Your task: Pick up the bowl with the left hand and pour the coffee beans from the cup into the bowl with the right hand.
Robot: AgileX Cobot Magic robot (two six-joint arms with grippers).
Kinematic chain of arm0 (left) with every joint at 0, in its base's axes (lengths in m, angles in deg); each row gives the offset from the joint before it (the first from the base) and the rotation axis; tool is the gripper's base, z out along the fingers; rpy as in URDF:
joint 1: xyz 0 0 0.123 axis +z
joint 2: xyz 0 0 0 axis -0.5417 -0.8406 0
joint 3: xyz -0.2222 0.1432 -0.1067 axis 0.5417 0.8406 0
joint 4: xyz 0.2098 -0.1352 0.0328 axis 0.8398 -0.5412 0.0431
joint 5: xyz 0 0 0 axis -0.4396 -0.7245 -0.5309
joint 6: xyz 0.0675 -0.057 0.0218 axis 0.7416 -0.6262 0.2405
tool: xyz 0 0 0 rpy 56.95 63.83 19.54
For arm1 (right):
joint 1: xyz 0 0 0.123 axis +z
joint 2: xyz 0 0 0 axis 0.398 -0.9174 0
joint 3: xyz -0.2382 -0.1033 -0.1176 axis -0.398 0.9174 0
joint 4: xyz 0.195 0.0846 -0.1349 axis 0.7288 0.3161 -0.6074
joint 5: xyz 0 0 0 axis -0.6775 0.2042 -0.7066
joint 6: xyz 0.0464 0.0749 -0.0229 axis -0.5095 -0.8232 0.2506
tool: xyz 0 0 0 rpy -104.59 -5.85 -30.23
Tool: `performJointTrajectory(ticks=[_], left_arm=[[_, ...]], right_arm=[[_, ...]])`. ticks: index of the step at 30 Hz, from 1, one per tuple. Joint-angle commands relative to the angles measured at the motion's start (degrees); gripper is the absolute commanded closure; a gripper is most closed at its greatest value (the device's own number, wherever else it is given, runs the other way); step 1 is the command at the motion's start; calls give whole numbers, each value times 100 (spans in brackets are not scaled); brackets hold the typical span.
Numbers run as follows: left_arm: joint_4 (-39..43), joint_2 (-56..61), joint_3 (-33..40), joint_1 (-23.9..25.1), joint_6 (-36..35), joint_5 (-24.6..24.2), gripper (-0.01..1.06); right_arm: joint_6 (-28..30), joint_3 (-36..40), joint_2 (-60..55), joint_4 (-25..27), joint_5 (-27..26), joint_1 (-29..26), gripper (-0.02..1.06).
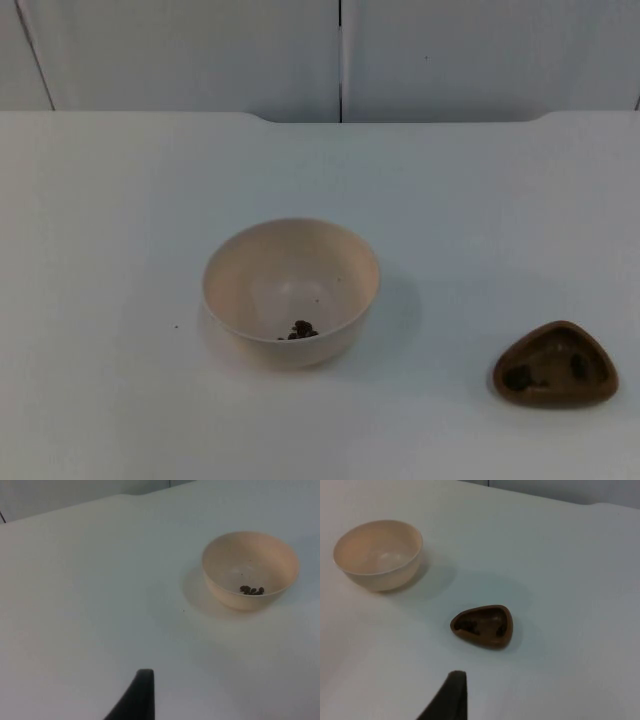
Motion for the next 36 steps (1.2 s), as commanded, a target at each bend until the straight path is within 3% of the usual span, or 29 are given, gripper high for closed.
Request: performJointTrajectory(ticks=[1,20,36], left_arm=[[-49,20,28,14,23,45,0],[-49,20,28,14,23,45,0],[-49,20,28,14,23,45,0]], right_arm=[[-14,15,27,0,-41,-23,-1],[-14,15,27,0,-41,-69,-1],[-14,15,27,0,-41,-1728,-1]])
